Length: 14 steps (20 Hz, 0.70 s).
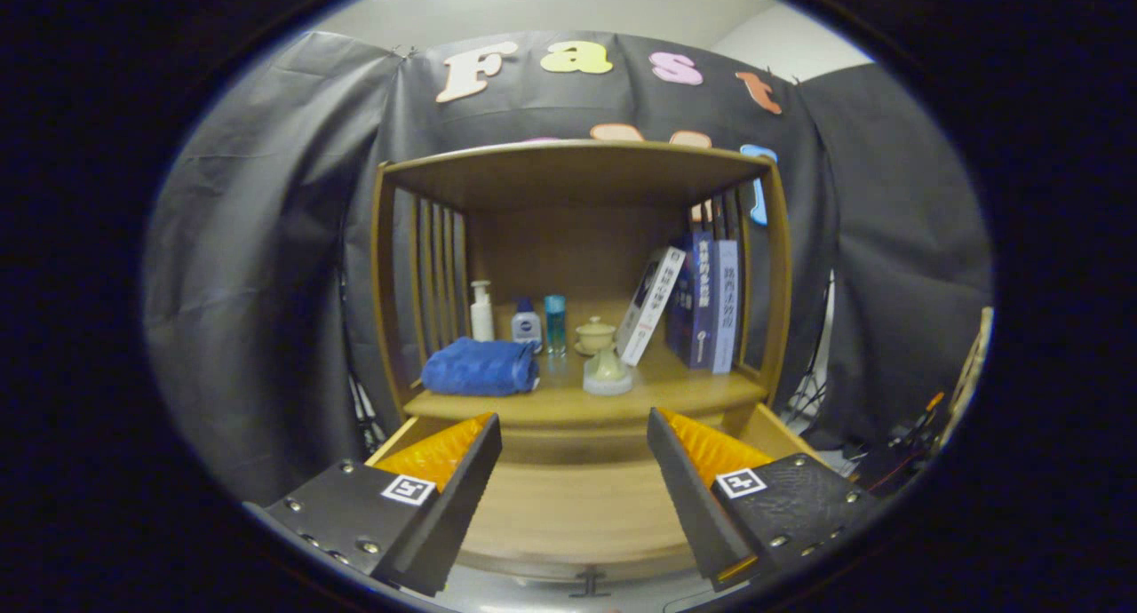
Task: Pull open the drawer, take out the items inside it, and place them on the countertop above the cabinet.
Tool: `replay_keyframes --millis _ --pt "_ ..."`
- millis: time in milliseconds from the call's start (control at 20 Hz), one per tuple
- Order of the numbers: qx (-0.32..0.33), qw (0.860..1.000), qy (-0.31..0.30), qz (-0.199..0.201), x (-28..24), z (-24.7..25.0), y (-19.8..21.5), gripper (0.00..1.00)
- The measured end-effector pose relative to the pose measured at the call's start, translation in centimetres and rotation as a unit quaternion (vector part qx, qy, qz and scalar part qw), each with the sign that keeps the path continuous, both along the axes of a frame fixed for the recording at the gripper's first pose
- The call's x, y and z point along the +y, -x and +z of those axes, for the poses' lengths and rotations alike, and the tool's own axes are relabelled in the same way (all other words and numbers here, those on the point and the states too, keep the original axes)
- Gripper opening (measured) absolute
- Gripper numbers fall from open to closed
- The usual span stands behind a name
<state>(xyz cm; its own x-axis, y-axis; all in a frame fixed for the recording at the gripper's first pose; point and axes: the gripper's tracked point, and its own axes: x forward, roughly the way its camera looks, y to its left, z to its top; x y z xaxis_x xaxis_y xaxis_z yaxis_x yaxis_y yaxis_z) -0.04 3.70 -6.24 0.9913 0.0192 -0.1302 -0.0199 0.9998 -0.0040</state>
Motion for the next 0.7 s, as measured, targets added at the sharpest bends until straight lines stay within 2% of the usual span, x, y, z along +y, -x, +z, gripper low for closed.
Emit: replay_keyframes --millis 350,550,700 --pt "0.051 0.999 -0.004 -0.002 -0.4 -6.8 1.7 0.99" --pt "0.036 0.997 -0.053 -0.039 -2.6 -8.5 2.2 0.99" --pt "0.021 0.998 -0.061 -0.021 -2.0 -9.6 2.9 0.99"
